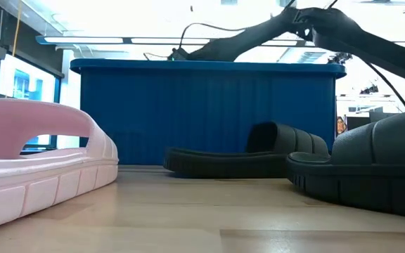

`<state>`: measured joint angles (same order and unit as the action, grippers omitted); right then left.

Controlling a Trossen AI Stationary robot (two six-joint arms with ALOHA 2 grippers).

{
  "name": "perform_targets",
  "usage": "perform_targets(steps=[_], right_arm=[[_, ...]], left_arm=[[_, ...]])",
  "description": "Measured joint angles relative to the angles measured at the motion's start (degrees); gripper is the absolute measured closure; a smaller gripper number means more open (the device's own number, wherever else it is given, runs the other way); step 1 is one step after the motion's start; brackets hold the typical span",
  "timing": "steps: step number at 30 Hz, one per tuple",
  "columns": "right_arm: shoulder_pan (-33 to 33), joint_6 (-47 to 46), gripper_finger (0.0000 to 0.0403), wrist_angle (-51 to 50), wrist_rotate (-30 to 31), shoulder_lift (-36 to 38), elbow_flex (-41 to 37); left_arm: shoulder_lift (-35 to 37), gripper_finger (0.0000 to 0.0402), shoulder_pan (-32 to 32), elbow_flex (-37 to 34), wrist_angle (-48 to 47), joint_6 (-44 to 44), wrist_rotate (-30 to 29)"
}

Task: Pick and place slides into bin
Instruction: Put the black slide into the blue bin

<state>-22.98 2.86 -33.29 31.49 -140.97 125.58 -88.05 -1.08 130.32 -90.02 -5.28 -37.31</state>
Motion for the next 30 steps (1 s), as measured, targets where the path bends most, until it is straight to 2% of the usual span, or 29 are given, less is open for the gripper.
perform_targets(steps=[12, 18, 24, 30], right_arm=[[4.3, 1.5, 0.0216, -3.3, 3.1, 13.1, 0.0], [5.2, -5.2, 0.0222, -11.6, 2.3, 20.7, 0.0], [6.9, -10.5, 0.0222, -20.0, -1.3, 26.8, 0.0], [10.9, -10.5, 0.0222, -26.3, -0.5, 31.9, 0.0]], left_arm=[[0.0, 0.0252, 0.0, 0.0, 0.0, -2.1, 6.1], [0.0, 0.0252, 0.0, 0.0, 0.0, -2.5, 12.3], [-0.4, 0.0252, 0.0, 0.0, 0.0, -2.4, 12.9], [-2.1, 0.0252, 0.7, 0.0, 0.2, -1.8, 14.0]])
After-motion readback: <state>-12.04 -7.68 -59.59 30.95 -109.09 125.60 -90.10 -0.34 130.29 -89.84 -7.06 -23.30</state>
